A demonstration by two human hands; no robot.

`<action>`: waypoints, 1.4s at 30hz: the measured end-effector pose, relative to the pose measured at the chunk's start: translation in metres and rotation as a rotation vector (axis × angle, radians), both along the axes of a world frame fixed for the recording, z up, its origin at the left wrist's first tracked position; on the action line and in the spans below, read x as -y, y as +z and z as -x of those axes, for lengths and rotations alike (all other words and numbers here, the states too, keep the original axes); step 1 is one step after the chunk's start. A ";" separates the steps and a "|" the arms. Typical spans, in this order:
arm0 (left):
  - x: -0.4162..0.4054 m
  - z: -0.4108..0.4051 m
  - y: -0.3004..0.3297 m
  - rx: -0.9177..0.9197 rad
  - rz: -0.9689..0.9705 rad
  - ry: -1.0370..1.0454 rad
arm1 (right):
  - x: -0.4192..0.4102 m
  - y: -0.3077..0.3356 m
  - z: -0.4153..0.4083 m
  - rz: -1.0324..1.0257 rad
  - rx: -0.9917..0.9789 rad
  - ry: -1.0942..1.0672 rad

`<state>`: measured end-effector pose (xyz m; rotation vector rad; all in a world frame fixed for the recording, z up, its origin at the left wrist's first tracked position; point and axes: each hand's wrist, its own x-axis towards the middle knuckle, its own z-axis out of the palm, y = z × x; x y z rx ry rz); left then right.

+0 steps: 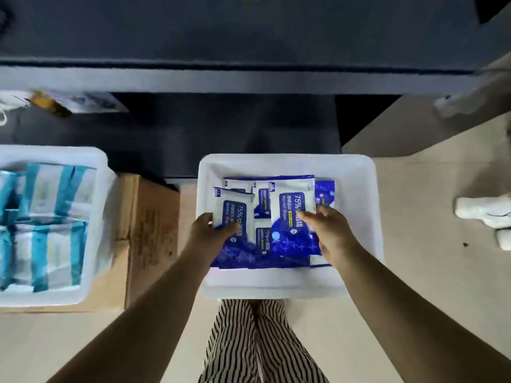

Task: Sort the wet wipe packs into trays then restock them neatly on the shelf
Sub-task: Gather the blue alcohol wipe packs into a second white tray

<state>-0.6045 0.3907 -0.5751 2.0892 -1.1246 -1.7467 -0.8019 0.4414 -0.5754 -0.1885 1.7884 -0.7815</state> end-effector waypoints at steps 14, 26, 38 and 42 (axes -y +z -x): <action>0.037 0.027 -0.180 0.287 0.226 -0.169 | 0.060 -0.178 -0.032 -0.080 -0.322 0.136; 0.043 0.006 -0.012 0.304 0.514 -0.531 | 0.058 -0.018 -0.028 0.181 -0.525 0.567; 0.088 -0.014 0.365 0.283 1.137 -0.601 | 0.090 0.370 -0.012 0.669 -0.999 0.951; 0.075 -0.024 0.461 0.403 1.322 -0.567 | 0.082 0.457 -0.013 0.826 -1.194 0.951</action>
